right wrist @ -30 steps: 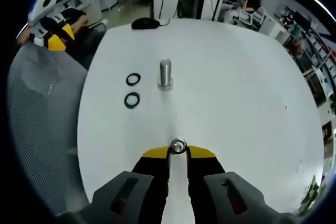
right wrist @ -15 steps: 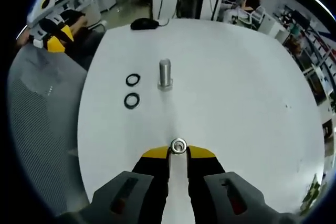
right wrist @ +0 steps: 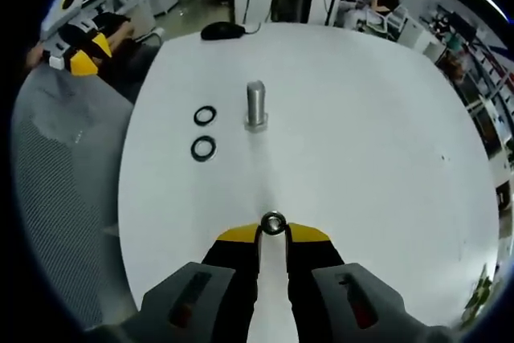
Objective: Place the washer onto the threaded stud by aligning its center hole with the stud, sliding it down to the base, and recovering from edge contact or off-axis alignment until the washer reaches the visible bottom stop.
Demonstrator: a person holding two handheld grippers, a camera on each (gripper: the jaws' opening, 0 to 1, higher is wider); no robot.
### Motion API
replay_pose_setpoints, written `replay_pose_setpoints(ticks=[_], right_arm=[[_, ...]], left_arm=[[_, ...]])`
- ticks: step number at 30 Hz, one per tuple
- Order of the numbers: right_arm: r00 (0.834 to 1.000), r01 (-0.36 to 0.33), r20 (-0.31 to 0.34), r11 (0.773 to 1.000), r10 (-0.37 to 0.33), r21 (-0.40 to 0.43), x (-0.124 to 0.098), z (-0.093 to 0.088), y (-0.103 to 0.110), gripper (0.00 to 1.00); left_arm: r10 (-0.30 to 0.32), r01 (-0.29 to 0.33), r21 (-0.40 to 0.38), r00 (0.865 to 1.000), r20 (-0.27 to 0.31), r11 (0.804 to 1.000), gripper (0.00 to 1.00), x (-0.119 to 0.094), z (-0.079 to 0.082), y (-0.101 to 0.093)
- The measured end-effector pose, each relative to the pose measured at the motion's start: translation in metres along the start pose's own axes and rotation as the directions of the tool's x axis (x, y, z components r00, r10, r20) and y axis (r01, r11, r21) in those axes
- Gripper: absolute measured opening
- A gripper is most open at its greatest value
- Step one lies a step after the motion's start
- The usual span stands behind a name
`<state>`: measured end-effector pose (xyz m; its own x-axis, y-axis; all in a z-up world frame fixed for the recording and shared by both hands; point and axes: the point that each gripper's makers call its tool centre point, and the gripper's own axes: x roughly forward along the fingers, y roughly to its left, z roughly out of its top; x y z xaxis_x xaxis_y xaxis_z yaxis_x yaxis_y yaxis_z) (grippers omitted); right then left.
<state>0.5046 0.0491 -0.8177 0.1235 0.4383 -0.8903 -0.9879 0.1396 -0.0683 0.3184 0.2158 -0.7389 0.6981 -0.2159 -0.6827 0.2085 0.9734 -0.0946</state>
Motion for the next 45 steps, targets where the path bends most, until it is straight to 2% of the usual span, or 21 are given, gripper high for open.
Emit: replay_pose_setpoints(ticks=[20, 24, 31, 36, 45], right_arm=[[0.999, -0.015, -0.036, 1.000, 0.016, 0.025, 0.019, -0.016, 0.003, 0.13], [0.999, -0.009, -0.033, 0.999, 0.010, 0.039, 0.020, -0.017, 0.003, 0.13], [0.999, 0.009, -0.036, 0.997, -0.006, 0.079, 0.025, -0.022, 0.005, 0.15], [0.999, 0.030, -0.031, 0.994, -0.027, 0.101, 0.017, -0.026, 0.010, 0.15], [1.000, 0.030, -0.009, 0.993, -0.029, 0.114, -0.002, -0.026, 0.032, 0.15]], left_arm=[[0.002, -0.002, -0.001, 1.000, -0.012, 1.000, 0.11, 0.000, -0.002, 0.000], [-0.007, 0.007, 0.011, 0.999, -0.032, 1.000, 0.11, 0.001, -0.006, -0.003], [-0.019, 0.019, 0.025, 0.999, -0.032, 0.999, 0.11, 0.001, -0.007, -0.006], [-0.024, 0.025, 0.032, 0.999, -0.027, 0.999, 0.11, 0.000, -0.007, -0.008], [-0.028, 0.029, 0.062, 0.999, -0.019, 0.998, 0.11, -0.001, -0.006, -0.015]])
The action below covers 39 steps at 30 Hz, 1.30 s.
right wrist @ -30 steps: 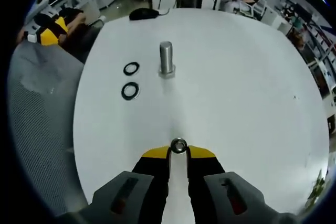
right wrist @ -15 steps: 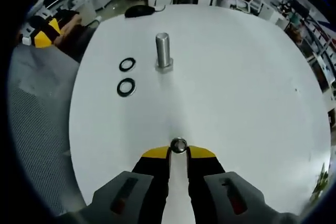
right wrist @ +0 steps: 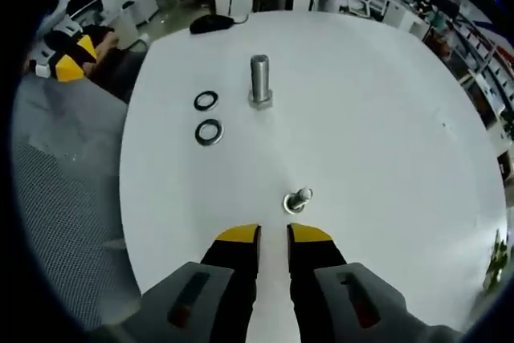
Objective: Place the washer onto the threaded stud by aligning its center hole with the stud, sliding it down to the base, and recovering from edge contact or off-axis alignment until the washer reaches the visible bottom stop.
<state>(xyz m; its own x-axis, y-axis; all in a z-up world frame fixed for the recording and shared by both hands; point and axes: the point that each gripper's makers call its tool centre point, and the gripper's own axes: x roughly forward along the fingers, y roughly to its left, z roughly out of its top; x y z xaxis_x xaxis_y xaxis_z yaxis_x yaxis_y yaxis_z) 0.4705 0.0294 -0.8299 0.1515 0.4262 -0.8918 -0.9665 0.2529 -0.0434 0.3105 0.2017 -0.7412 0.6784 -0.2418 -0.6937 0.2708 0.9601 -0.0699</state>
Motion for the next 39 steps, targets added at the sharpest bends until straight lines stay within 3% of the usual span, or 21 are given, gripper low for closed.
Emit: replay_pose_setpoints(ticks=[9, 17, 28, 34, 39], right_arm=[[0.999, -0.012, 0.042, 0.999, 0.013, -0.037, -0.019, 0.003, 0.033, 0.15], [0.998, -0.056, 0.017, 0.993, 0.058, -0.102, -0.024, 0.005, 0.065, 0.15], [0.994, -0.106, -0.008, 0.986, 0.106, -0.126, -0.010, 0.041, 0.080, 0.15], [0.994, -0.113, -0.032, 0.983, 0.109, -0.146, 0.005, 0.069, 0.075, 0.16], [0.990, -0.126, -0.079, 0.982, 0.116, -0.138, 0.017, 0.078, 0.071, 0.17]], left_arm=[[0.011, -0.012, 0.002, 1.000, 0.023, 1.000, 0.11, -0.002, 0.002, 0.001], [0.015, -0.015, -0.002, 1.000, 0.027, 1.000, 0.11, -0.002, 0.001, 0.001], [-0.061, 0.060, 0.031, 0.998, 0.010, 0.998, 0.14, -0.003, -0.003, -0.013], [-0.143, 0.142, 0.076, 0.990, 0.010, 0.987, 0.13, -0.003, -0.002, -0.027], [-0.172, 0.177, 0.092, 0.984, -0.056, 0.980, 0.13, 0.000, -0.011, -0.031]])
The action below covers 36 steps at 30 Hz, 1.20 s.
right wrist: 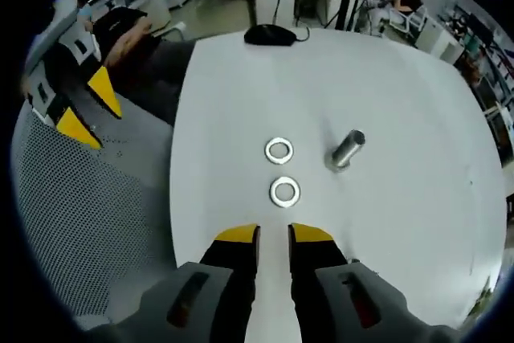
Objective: Place the washer onto the threaded stud by aligning its center hole with the stud, sliding it down to the base, and recovering from edge contact or off-axis alignment until the washer reaches the visible bottom stop.
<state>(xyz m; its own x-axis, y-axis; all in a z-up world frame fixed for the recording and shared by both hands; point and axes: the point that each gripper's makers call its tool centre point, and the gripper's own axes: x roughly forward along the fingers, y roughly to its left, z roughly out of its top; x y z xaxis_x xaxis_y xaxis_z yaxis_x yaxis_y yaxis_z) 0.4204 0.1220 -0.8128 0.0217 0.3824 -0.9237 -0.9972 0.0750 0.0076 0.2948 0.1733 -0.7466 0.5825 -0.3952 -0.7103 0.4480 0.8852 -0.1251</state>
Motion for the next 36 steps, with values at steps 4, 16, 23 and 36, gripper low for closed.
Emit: replay_pose_setpoints(ticks=[4, 16, 23, 36], right_arm=[[1.000, 0.000, -0.030, 1.000, -0.001, -0.020, 0.008, 0.002, -0.005, 0.19], [0.992, 0.002, -0.126, 0.997, -0.012, -0.072, 0.040, -0.002, -0.005, 0.27], [0.989, -0.004, -0.147, 0.997, -0.007, -0.076, 0.052, 0.007, -0.010, 0.32], [0.985, -0.030, -0.173, 0.996, 0.015, -0.084, 0.065, 0.008, -0.017, 0.27]], left_arm=[[-0.045, 0.045, 0.001, 0.999, 0.005, 0.999, 0.13, 0.000, 0.000, -0.004], [-0.160, 0.160, -0.005, 0.986, -0.038, 0.987, 0.14, 0.004, -0.007, -0.020], [-0.181, 0.182, -0.001, 0.979, -0.095, 0.983, 0.15, 0.005, -0.016, -0.023], [-0.253, 0.266, 0.040, 0.945, -0.207, 0.963, 0.15, 0.012, -0.027, -0.037]])
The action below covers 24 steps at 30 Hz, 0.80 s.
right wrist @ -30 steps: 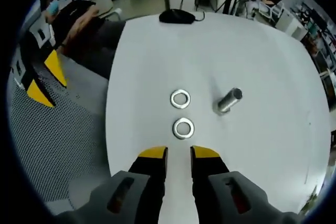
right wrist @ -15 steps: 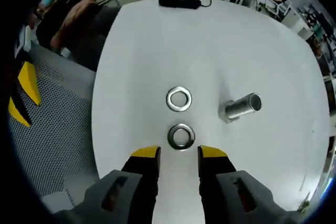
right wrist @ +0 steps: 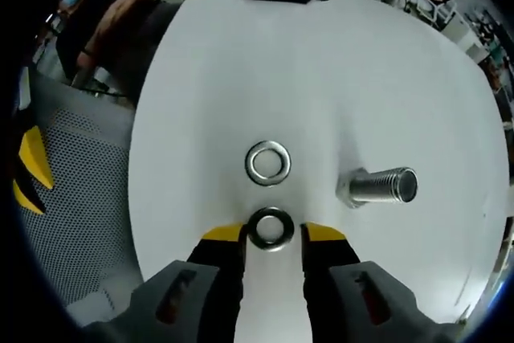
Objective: Place the washer onto the threaded stud by aligning its center hole with the stud, sliding it down to the base, and recovering from edge contact or off-axis alignment until the washer reaches the visible bottom stop.
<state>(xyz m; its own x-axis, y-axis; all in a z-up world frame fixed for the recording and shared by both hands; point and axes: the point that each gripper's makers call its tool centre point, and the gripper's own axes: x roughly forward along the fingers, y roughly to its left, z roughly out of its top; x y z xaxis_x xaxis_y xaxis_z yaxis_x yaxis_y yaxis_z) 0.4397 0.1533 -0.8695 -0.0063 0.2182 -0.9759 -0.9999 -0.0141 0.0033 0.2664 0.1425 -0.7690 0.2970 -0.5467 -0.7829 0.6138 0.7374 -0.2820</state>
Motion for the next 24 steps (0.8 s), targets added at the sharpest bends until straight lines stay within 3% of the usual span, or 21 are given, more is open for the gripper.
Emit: replay_pose_setpoints(ticks=[1, 13, 16, 24], right_arm=[[1.000, 0.001, -0.012, 0.999, -0.002, -0.039, 0.000, -0.001, -0.001, 0.27], [1.000, -0.022, -0.024, 0.998, 0.021, -0.066, -0.004, -0.002, 0.000, 0.22], [0.999, -0.034, 0.002, 0.998, 0.034, -0.050, -0.015, 0.004, 0.002, 0.22], [0.999, -0.042, -0.008, 0.993, 0.042, -0.109, -0.049, 0.008, 0.001, 0.23]], left_arm=[[-0.009, 0.009, 0.000, 1.000, -0.005, 1.000, 0.15, 0.001, 0.000, -0.001], [-0.031, 0.031, 0.028, 0.999, -0.016, 0.999, 0.15, 0.004, 0.002, -0.006], [-0.033, 0.033, 0.040, 0.999, -0.011, 0.999, 0.15, 0.004, 0.005, -0.007], [-0.042, 0.041, 0.062, 0.999, 0.018, 0.997, 0.14, 0.005, 0.013, -0.014]])
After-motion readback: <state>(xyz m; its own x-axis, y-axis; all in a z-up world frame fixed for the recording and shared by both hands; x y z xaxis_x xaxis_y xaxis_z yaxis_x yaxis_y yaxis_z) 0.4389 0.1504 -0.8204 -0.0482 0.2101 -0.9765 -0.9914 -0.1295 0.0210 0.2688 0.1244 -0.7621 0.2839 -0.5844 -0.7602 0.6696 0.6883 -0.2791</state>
